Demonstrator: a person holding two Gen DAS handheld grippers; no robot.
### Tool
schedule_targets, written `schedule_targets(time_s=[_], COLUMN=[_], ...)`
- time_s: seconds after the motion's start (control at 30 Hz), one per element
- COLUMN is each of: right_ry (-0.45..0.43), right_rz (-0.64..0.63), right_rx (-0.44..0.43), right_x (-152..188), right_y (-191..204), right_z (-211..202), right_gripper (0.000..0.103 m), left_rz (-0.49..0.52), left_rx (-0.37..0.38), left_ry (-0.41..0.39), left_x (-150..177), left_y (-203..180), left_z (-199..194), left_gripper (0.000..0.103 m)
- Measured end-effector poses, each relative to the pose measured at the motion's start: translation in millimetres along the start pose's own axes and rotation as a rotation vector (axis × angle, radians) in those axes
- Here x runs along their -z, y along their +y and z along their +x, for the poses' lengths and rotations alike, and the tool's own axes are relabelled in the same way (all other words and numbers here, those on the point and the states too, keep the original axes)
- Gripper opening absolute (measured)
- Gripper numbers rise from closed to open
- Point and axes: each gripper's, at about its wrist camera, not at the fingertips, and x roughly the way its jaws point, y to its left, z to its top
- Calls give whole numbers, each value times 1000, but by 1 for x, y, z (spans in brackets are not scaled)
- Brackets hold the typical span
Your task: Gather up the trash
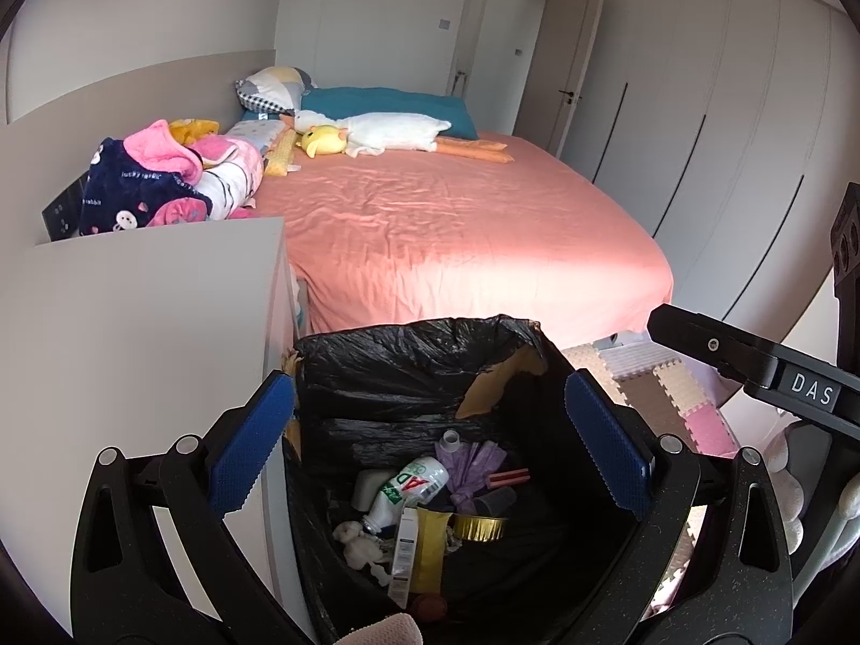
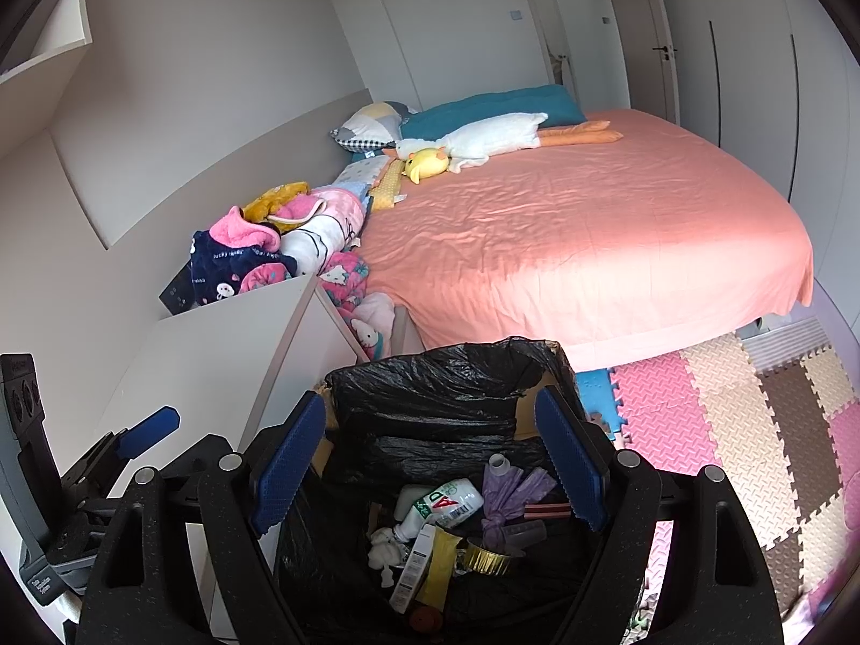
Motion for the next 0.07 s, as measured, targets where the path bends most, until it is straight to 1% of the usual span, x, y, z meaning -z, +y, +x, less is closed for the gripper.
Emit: schedule_targets(time_s=[0.07], right_ry=[1], right_rz=[0], right_rx=[0], right_x=[0], right_y=[0], right_z=[0], right_gripper=[80], left_rz=[3], left_rx=[-3], left_ry=[0], left_x=[0], left_y=[-1], left_z=[0], left_gripper=[97])
